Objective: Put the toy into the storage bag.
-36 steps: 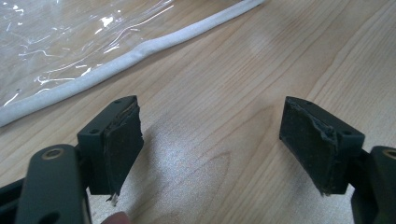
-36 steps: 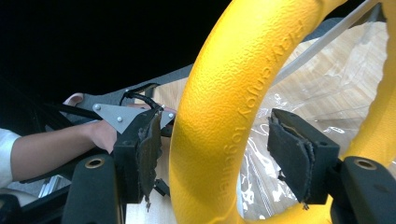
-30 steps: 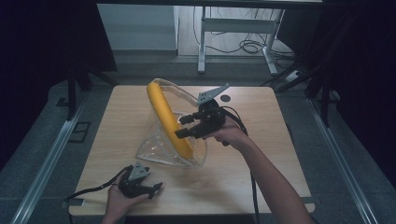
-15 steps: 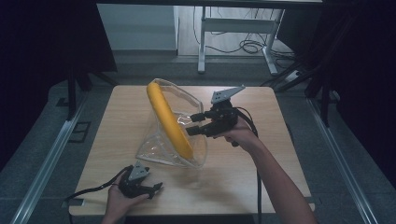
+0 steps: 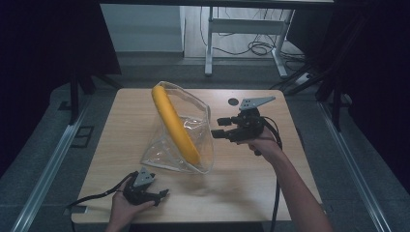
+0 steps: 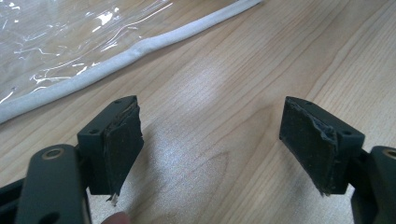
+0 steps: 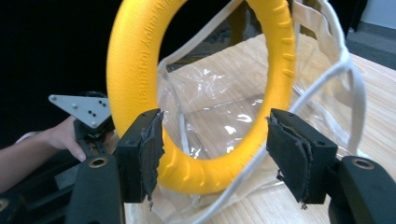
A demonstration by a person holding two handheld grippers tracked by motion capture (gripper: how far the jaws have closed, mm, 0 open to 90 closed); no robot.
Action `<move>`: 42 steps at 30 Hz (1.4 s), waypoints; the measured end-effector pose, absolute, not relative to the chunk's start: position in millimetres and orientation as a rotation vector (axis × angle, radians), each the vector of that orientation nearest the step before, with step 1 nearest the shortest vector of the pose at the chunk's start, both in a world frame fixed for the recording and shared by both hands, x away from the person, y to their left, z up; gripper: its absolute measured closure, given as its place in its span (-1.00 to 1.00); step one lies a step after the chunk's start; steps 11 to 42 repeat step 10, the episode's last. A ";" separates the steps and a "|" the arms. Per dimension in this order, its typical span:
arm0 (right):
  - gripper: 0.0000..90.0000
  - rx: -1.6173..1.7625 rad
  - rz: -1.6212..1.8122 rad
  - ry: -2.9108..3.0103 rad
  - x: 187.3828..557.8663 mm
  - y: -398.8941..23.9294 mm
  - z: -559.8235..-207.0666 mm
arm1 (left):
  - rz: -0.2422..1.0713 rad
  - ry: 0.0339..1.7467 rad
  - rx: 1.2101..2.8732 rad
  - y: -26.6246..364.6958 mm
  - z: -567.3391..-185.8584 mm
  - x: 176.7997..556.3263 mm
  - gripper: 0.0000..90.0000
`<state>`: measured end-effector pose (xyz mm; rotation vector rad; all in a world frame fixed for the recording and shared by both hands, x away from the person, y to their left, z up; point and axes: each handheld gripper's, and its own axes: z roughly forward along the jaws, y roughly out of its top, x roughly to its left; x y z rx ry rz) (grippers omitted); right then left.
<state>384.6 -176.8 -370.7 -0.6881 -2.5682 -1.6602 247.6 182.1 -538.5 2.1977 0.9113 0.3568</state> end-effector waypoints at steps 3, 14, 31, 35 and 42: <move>-0.18 -0.694 -1.655 -2.573 384.5 -177.8 -373.4 | 0.357 0.912 2.198 182.1 -538.6 247.6 -0.53; -0.19 -0.690 -1.663 -2.581 383.6 -174.5 -374.3 | 0.357 0.912 2.198 182.3 -538.3 247.7 -0.53; -0.19 -0.690 -1.663 -2.581 383.6 -174.5 -374.3 | 0.357 0.912 2.198 182.3 -538.3 247.7 -0.53; -0.19 -0.690 -1.663 -2.581 383.6 -174.5 -374.3 | 0.357 0.912 2.198 182.3 -538.3 247.7 -0.53; -0.19 -0.690 -1.663 -2.581 383.6 -174.5 -374.3 | 0.357 0.912 2.198 182.3 -538.3 247.7 -0.53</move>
